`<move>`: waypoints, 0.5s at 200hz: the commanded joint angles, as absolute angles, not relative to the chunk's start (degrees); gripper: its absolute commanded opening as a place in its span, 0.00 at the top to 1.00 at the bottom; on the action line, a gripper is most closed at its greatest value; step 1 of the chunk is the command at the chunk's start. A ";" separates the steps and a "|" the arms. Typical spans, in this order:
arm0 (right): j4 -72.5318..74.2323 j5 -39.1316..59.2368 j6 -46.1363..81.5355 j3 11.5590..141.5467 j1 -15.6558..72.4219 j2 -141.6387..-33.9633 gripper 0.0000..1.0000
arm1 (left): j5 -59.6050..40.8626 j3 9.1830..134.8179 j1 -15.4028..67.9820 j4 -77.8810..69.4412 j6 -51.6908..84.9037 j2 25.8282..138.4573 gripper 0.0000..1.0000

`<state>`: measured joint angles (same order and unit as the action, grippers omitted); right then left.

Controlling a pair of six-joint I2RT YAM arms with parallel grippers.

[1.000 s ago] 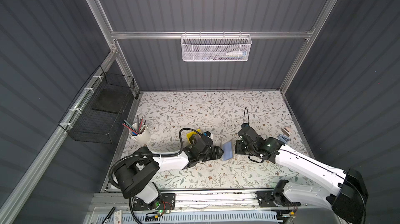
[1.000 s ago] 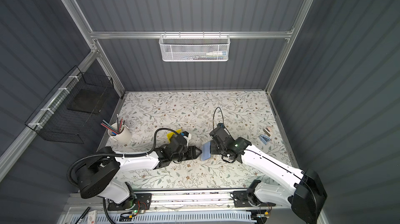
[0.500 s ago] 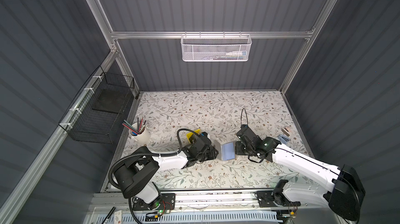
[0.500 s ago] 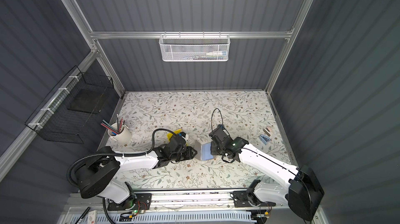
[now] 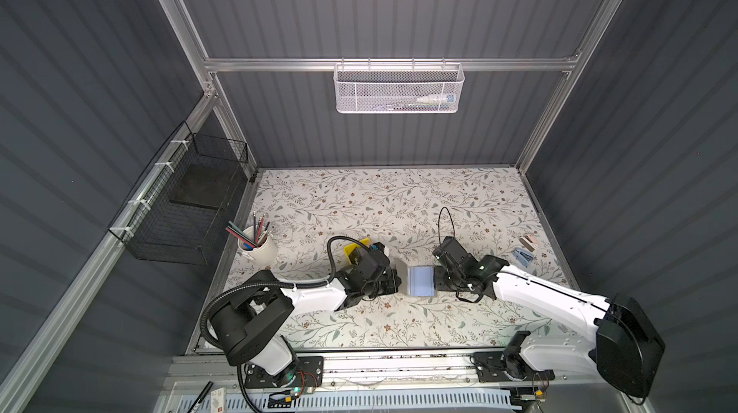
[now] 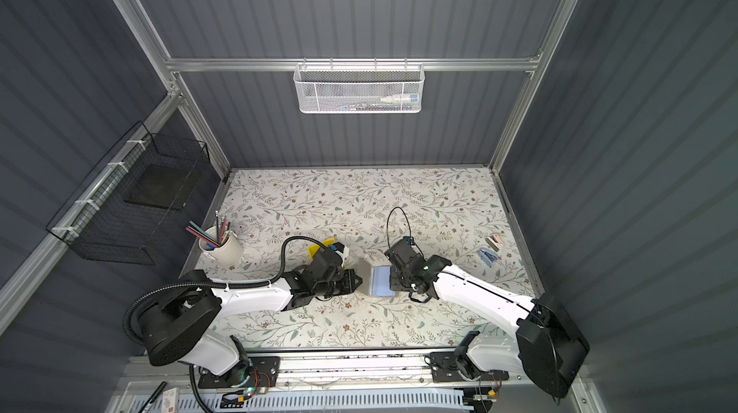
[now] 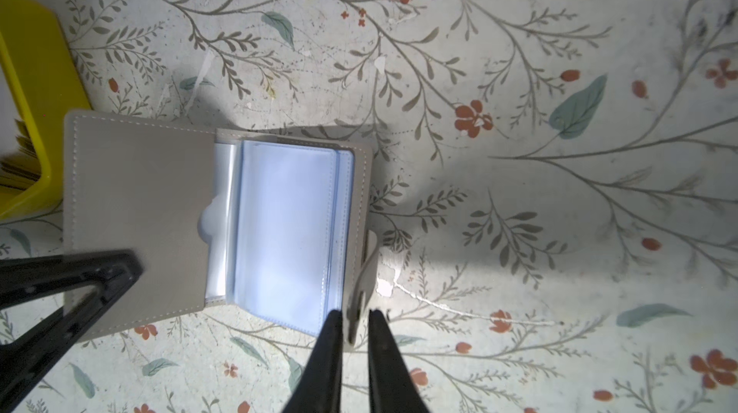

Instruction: Put the credit cards into the card holder

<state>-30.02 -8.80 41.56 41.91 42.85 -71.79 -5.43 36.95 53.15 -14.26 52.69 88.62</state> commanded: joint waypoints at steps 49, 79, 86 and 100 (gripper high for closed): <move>-28.18 -4.76 42.43 42.93 42.59 -67.48 0.73 | -6.07 35.01 52.85 -17.29 53.54 87.72 0.94; -25.24 -1.66 43.49 42.89 42.63 -66.85 0.73 | -5.68 34.23 53.00 -18.08 54.77 87.45 0.93; -24.29 -0.84 43.75 42.92 42.63 -67.26 0.73 | -5.63 33.84 53.13 -18.51 55.21 87.39 0.93; -22.85 0.29 44.18 42.92 42.67 -68.27 0.73 | -5.63 32.95 53.41 -20.14 56.33 87.33 0.93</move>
